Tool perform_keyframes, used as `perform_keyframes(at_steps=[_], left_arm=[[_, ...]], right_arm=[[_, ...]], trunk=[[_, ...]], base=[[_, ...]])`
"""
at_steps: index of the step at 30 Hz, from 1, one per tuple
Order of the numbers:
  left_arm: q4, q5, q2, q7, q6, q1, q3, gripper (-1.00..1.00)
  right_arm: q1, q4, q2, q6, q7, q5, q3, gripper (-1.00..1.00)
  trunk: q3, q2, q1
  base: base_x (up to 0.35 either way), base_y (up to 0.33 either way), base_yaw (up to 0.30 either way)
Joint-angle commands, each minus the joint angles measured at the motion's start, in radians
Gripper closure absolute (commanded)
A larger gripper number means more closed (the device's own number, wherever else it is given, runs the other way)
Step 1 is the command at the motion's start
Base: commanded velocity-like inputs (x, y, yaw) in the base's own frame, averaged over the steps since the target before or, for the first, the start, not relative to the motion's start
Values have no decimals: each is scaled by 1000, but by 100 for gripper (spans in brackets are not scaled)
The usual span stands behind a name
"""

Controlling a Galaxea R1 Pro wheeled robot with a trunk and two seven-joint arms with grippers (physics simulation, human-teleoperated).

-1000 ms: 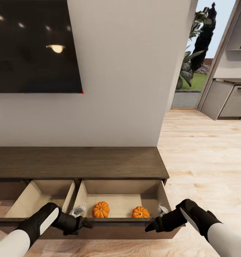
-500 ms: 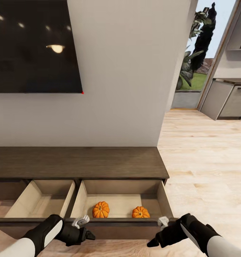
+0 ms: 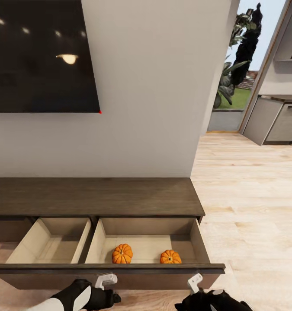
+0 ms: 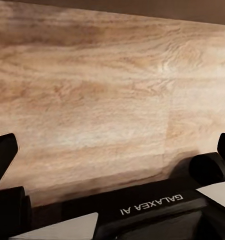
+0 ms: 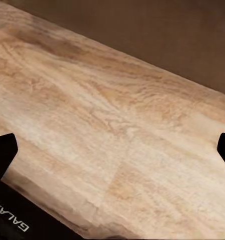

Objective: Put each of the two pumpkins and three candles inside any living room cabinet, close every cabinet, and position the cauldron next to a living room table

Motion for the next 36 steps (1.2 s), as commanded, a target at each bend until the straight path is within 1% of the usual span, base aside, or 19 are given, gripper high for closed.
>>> perform_keyframes(at_steps=[1,3,4,5,7,9,10,12,13,14,15,16,17,20,21,24,26,30,36], left_arm=[[21,0,-15,19,-25,1,0,-100],[46,0,-27,29,-65,1,0,-100],[82,1,-40,36,-133,1,0,-100],[98,1,-44,38,-170,1,0,-100],[118,1,-49,39,-215,1,0,-100],[139,2,-60,44,-257,1,0,-100],[146,3,-63,59,-268,3,1,-100],[150,3,-67,99,-285,8,1,-100],[151,3,-70,126,-307,13,1,-100],[152,4,-76,167,-357,23,2,-100],[153,4,-78,180,-376,27,2,-100],[153,4,-85,216,-429,40,2,-100],[154,4,-91,245,-464,50,2,-100],[154,4,-102,273,-496,60,2,-100],[155,5,-104,277,-504,62,2,-100],[155,8,-105,279,-515,62,2,-100],[155,8,-105,280,-529,63,2,-100],[154,9,-106,280,-558,63,3,-100],[153,10,-106,280,-583,63,4,-100]], right_arm=[[0,32,8,-59,-30,0,0,-100],[0,59,15,-106,-45,0,0,-100],[0,87,21,-151,-55,0,-2,-100],[0,101,23,-170,-58,-1,-3,-100],[4,118,26,-198,-63,-6,-4,-100],[13,142,42,-255,-86,-30,-5,-100],[22,154,52,-296,-125,-44,-5,-100],[35,163,68,-344,-200,-53,-5,-100],[44,166,75,-363,-237,-54,-5,-100],[57,168,82,-382,-274,-56,-5,-100],[60,168,84,-387,-283,-56,-5,-100],[66,169,86,-402,-299,-58,-6,-100],[72,171,87,-423,-307,-63,-6,-100],[82,178,89,-484,-314,-93,-7,-100],[85,181,89,-500,-315,-123,-6,-100],[86,182,90,-511,-316,-178,-6,-100],[86,182,90,-514,-316,-201,-6,-100],[87,180,90,-516,-316,-221,-7,-100],[88,179,103,-530,-322,-256,-18,-100]], trunk=[[0,0,0],[0,0,0],[0,0,0],[0,0,0],[0,0,0],[0,0,0],[0,0,0],[0,0,0],[0,0,0],[0,0,0],[0,0,0],[0,0,0],[0,0,0],[0,0,0],[0,0,0],[0,0,0],[0,0,0],[0,0,0],[0,0,0]], base=[[0,0,0],[0,0,0],[0,0,0],[0,0,0],[0,0,0],[0,0,0],[0,0,0],[0,0,0],[0,0,0],[0,0,0],[0,0,0],[0,0,0],[0,0,0],[0,0,0],[0,0,0],[0,0,0],[0,0,0],[0,0,0],[0,0,0]])
